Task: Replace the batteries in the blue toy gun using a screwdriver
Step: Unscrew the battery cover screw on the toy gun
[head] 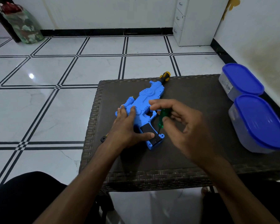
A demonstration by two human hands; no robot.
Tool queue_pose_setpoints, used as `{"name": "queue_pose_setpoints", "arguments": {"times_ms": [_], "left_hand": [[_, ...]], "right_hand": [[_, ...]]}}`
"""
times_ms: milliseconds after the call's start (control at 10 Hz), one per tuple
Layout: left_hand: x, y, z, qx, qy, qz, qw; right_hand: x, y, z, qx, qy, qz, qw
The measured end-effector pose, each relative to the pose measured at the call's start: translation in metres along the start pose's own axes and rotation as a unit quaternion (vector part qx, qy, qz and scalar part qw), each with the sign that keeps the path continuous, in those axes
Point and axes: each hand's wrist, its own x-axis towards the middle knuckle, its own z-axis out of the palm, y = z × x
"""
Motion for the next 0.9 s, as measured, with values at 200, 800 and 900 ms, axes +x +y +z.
{"name": "queue_pose_setpoints", "arguments": {"times_ms": [200, 800, 900], "left_hand": [[-0.0012, 0.0002, 0.0000, 0.001, 0.000, 0.006, 1.000], [-0.0009, -0.0003, -0.0004, -0.001, 0.004, 0.006, 1.000], [-0.0001, -0.0007, 0.0004, 0.000, 0.004, 0.004, 1.000]], "right_hand": [[0.0014, 0.0031, 0.0003, -0.054, 0.028, -0.029, 0.998], [-0.0001, 0.0021, 0.0002, -0.008, 0.046, -0.010, 0.999], [-0.0027, 0.0003, -0.0024, 0.026, 0.020, 0.009, 0.999]]}}
